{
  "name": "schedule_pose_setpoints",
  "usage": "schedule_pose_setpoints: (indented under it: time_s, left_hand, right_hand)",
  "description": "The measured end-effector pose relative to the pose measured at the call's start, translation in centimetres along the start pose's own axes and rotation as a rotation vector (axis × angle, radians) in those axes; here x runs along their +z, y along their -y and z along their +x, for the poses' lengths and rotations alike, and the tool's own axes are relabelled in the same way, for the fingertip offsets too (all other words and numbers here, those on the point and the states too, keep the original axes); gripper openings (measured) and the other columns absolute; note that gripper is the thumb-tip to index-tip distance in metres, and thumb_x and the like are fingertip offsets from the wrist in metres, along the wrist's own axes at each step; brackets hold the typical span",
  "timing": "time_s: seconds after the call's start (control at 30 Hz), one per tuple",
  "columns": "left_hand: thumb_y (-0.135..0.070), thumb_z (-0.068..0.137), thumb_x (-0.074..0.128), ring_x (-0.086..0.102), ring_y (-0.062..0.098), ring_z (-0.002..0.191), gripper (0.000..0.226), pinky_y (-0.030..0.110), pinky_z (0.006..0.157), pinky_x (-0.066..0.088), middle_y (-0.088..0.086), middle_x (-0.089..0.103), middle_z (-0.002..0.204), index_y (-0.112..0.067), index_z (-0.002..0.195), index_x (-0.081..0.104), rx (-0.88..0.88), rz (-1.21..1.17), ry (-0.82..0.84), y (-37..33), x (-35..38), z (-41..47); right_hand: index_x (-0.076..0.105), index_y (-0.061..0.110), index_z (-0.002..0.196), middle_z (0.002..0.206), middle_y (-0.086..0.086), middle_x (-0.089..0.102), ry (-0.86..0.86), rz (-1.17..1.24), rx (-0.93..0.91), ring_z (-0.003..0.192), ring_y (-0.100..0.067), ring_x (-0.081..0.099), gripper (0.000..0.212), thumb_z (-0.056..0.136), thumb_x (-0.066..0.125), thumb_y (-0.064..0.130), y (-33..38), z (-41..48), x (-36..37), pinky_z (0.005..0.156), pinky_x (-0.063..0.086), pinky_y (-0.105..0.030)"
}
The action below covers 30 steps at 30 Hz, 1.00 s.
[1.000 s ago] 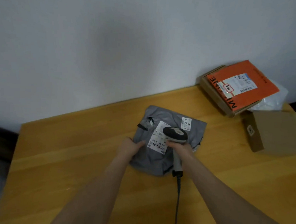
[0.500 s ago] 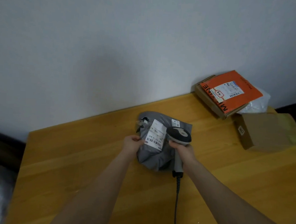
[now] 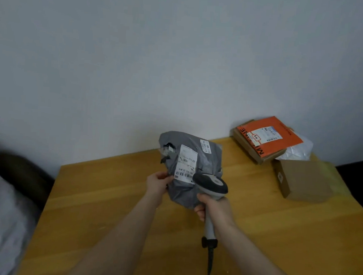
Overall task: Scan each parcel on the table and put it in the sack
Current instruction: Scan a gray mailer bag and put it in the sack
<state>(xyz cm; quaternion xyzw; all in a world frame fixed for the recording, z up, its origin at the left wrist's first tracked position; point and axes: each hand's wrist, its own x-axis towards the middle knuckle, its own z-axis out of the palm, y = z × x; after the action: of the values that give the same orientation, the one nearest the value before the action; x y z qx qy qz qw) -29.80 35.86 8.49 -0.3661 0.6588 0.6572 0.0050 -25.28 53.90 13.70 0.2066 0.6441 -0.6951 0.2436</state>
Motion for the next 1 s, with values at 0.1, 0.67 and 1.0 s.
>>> schedule_pose_setpoints:
  time_s: [0.1, 0.67, 1.0]
  left_hand:
    - [0.0, 0.087, 0.063, 0.063, 0.029, 0.092, 0.013, 0.042, 0.084, 0.054, 0.009, 0.067, 0.091, -0.012, 0.083, 0.064, 0.041, -0.016, -0.01, 0.1, 0.1, -1.4]
    - [0.004, 0.088, 0.06, 0.061, 0.029, 0.092, 0.007, 0.045, 0.089, 0.052, 0.01, 0.064, 0.087, -0.003, 0.089, 0.062, 0.089, -0.101, -0.058, 0.2, 0.1, -3.5]
    - [0.005, 0.088, 0.061, 0.061, 0.028, 0.093, 0.011, 0.045, 0.091, 0.052, 0.011, 0.064, 0.091, -0.006, 0.088, 0.062, 0.107, -0.111, -0.078, 0.3, -0.2, -4.6]
  right_hand:
    - [0.064, -0.007, 0.088, 0.058, -0.014, 0.062, 0.018, -0.002, -0.011, 0.044, -0.02, 0.053, 0.012, 0.088, 0.065, 0.005, -0.5, -1.8, -0.4, 0.046, 0.044, -0.029]
    - [0.059, 0.003, 0.073, 0.051, -0.006, 0.054, 0.043, 0.015, -0.01, 0.042, -0.015, 0.047, 0.011, 0.083, 0.063, 0.003, -1.0, -5.9, -1.2, 0.042, 0.04, -0.025]
    - [0.058, 0.002, 0.075, 0.05, -0.005, 0.053, 0.055, 0.044, -0.008, 0.041, -0.015, 0.045, 0.01, 0.084, 0.063, 0.003, -1.0, -7.0, -1.4, 0.042, 0.038, -0.025]
